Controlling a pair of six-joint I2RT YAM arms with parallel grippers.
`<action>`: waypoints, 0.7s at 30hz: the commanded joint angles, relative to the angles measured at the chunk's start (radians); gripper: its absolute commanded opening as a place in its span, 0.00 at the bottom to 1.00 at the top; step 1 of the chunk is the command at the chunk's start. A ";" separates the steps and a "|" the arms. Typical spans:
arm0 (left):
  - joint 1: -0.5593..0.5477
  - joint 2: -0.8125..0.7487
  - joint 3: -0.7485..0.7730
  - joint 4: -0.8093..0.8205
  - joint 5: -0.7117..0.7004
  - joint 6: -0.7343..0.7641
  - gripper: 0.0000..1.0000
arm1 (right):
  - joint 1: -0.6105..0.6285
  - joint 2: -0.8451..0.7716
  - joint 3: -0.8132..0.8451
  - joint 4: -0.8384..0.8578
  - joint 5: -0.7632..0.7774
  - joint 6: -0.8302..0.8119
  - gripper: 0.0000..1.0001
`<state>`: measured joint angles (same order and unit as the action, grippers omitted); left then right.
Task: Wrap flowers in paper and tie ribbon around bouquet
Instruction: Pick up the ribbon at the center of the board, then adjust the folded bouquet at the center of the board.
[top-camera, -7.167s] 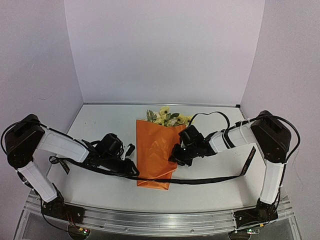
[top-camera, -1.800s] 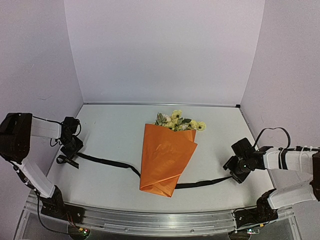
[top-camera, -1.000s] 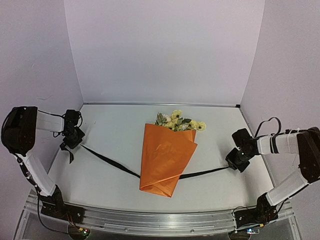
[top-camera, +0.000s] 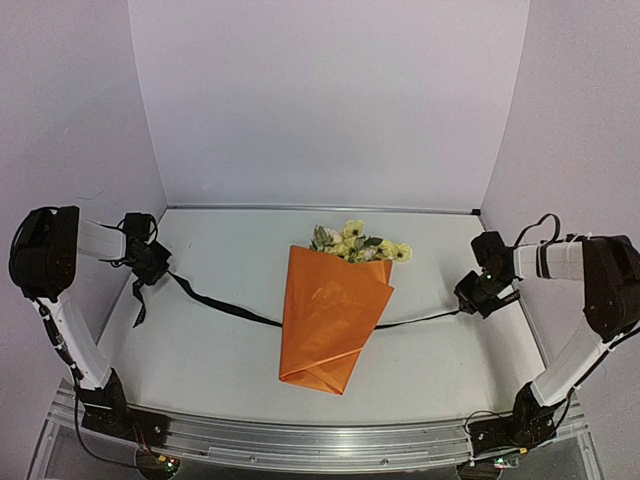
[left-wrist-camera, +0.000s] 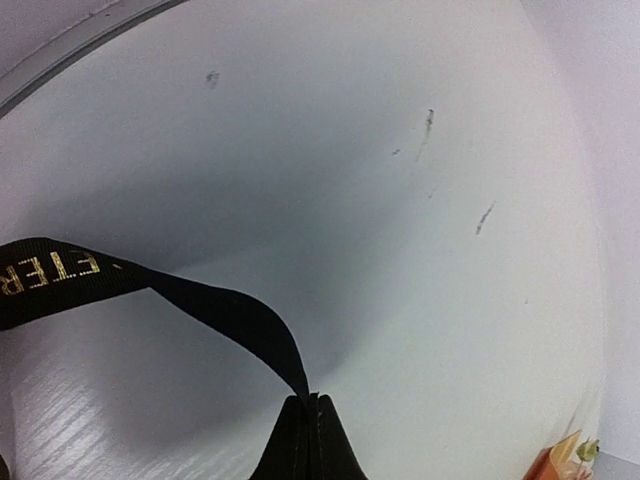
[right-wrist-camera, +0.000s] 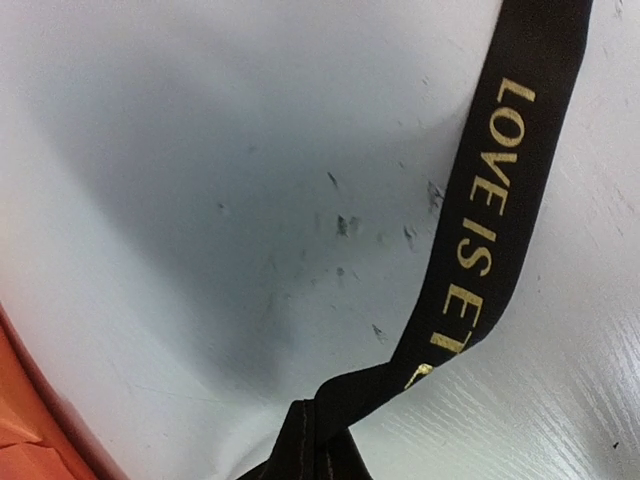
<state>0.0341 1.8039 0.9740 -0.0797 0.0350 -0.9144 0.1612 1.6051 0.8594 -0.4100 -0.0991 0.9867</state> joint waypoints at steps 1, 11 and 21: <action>-0.003 -0.068 0.000 0.075 0.080 -0.004 0.00 | 0.048 0.034 0.112 -0.029 -0.031 -0.030 0.00; -0.029 -0.238 -0.152 0.100 0.149 0.013 0.00 | 0.327 0.199 0.330 -0.134 0.071 -0.057 0.00; -0.091 -0.407 -0.216 0.032 0.163 0.031 0.00 | 0.400 0.464 0.634 -0.222 0.003 -0.138 0.00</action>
<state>-0.0431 1.4898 0.7760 -0.0240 0.1886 -0.9063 0.5508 2.0033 1.3828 -0.5608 -0.0773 0.9037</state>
